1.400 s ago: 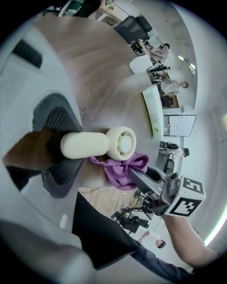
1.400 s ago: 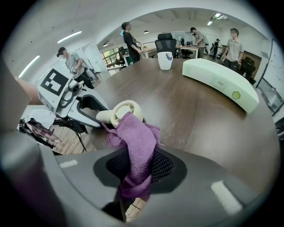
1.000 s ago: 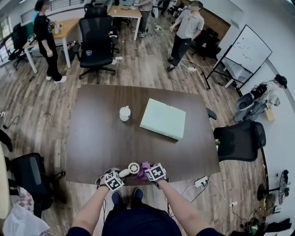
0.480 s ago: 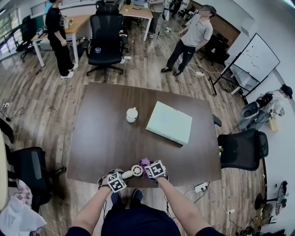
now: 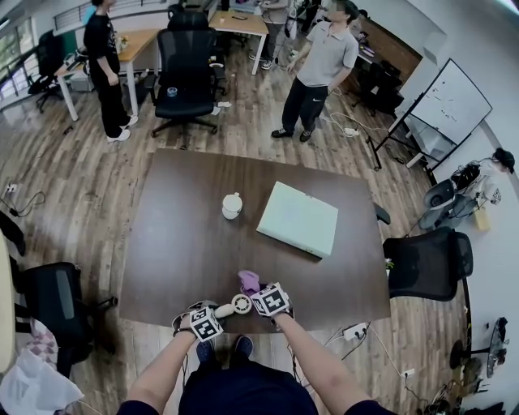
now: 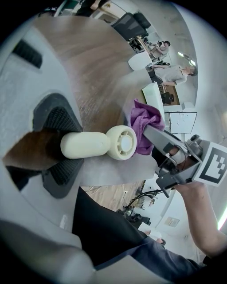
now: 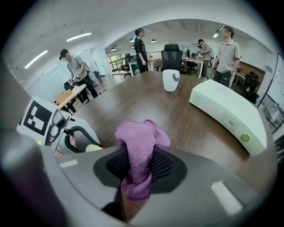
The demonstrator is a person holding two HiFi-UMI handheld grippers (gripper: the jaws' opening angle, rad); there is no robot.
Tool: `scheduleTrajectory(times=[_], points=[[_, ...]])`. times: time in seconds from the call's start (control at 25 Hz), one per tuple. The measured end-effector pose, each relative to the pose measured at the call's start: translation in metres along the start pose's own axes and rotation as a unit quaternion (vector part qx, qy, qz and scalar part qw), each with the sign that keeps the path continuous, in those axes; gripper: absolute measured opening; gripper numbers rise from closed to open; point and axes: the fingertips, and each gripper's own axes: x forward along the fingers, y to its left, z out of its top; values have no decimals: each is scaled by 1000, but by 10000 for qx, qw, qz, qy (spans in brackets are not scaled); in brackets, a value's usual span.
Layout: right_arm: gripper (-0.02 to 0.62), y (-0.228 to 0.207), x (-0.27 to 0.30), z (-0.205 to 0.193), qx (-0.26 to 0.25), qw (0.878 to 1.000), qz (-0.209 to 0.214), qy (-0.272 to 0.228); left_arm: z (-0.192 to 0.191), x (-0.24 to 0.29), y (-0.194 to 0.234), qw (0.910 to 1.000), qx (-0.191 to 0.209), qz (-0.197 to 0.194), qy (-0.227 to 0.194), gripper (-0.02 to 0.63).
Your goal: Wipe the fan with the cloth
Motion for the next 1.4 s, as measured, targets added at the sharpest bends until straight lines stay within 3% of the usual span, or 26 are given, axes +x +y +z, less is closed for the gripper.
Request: scheduleTrajectory(times=[0.24, 0.48, 0.68, 0.96, 1.2, 1.4], points=[[110, 11, -10, 8, -76, 9997, 94, -221, 1, -2, -2, 9999, 31, -57, 86, 184], [110, 16, -29, 8, 350, 9965, 229, -721, -2, 1, 3, 9998, -161, 96, -78, 192], [110, 19, -55, -8, 937, 9885, 400, -1118, 17, -7, -4, 9990, -348, -7, -277, 316], [110, 22, -92, -42, 1567, 9748, 260, -1564, 59, -2, 4, 9995, -25, 135, -300, 388], [112, 24, -111, -90, 2073, 9649, 37, -1609, 69, 24, -7, 9991, 325, -196, 193, 416], [112, 19, -124, -114, 2290, 9590, -83, -1669, 69, 39, -13, 9973, 541, -173, 475, 414]])
